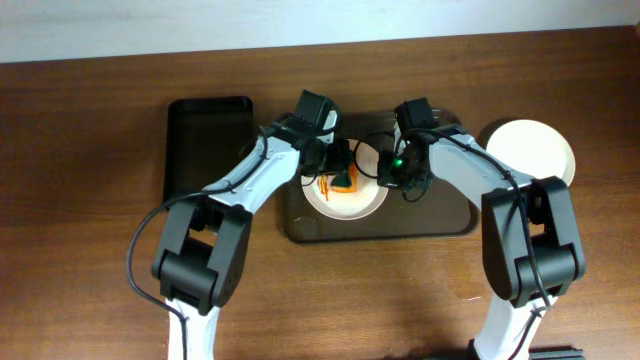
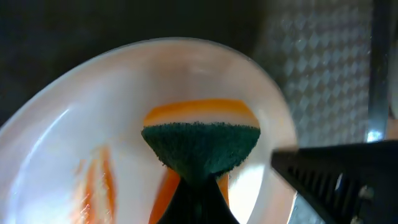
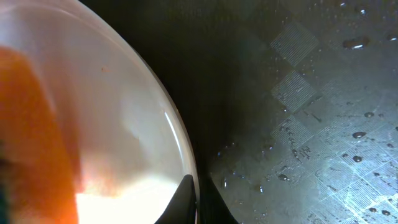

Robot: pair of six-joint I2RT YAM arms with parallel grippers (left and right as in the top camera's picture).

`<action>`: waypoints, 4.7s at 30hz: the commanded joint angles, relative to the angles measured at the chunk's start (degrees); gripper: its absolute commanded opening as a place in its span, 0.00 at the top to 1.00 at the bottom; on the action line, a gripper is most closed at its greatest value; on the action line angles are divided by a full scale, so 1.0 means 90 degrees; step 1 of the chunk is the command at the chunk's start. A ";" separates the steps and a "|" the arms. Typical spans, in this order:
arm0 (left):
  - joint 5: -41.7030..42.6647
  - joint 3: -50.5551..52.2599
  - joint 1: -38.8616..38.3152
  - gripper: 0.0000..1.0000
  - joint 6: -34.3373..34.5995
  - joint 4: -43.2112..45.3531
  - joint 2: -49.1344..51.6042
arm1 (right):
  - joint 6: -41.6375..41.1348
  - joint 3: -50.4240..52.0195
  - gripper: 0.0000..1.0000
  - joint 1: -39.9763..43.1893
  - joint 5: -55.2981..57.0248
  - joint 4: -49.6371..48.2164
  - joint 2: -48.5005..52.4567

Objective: Clean dirty plates on tray and stack at the side

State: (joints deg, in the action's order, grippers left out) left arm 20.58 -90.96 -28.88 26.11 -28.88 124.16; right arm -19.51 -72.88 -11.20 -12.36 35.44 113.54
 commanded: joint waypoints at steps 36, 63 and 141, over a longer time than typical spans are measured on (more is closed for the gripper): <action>-0.2973 -0.0702 -0.0299 1.00 -0.0338 -0.1906 0.0765 | 0.0090 0.0165 0.96 -0.0056 0.0233 0.0163 0.0238; -0.1287 -0.1236 0.3104 0.39 -0.2176 -0.2693 0.0376 | 0.0090 0.0165 0.96 -0.0046 0.0323 0.0233 0.0238; -0.2552 0.0121 0.2654 1.00 -0.1668 -0.1540 -0.0308 | -0.1389 0.2705 0.96 0.0073 0.0423 -0.3274 -0.1321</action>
State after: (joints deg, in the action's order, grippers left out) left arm -1.98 -89.45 -5.04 11.16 -42.57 122.67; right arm -31.53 -48.93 -10.28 -8.32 5.34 101.27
